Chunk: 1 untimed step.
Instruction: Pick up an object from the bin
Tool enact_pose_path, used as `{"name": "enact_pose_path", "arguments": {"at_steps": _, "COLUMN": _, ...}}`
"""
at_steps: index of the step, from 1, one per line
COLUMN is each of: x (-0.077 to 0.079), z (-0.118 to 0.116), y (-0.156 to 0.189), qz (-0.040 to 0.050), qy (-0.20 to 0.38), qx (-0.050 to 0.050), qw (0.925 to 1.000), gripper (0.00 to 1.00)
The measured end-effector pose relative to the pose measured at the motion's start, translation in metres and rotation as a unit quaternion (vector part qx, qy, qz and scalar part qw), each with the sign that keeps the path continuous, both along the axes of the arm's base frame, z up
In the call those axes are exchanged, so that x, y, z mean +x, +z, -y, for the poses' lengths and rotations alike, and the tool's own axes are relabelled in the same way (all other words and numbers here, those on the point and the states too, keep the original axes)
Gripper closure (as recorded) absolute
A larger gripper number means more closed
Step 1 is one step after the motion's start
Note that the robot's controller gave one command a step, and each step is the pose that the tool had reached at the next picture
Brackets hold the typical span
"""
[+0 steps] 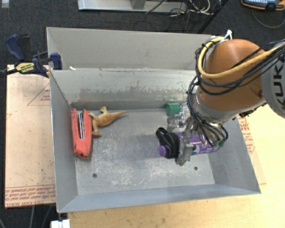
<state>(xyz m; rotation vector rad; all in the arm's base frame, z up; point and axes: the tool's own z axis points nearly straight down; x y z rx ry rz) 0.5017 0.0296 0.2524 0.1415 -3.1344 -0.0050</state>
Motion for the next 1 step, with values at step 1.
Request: {"name": "enact_pose_path", "arguments": {"at_steps": 1, "x": -0.0044, "z": 0.0016, "y": 0.0382, "qz": 0.0028, "qy": -0.035, "qx": 0.000, "qw": 0.9994, "gripper": 1.00}}
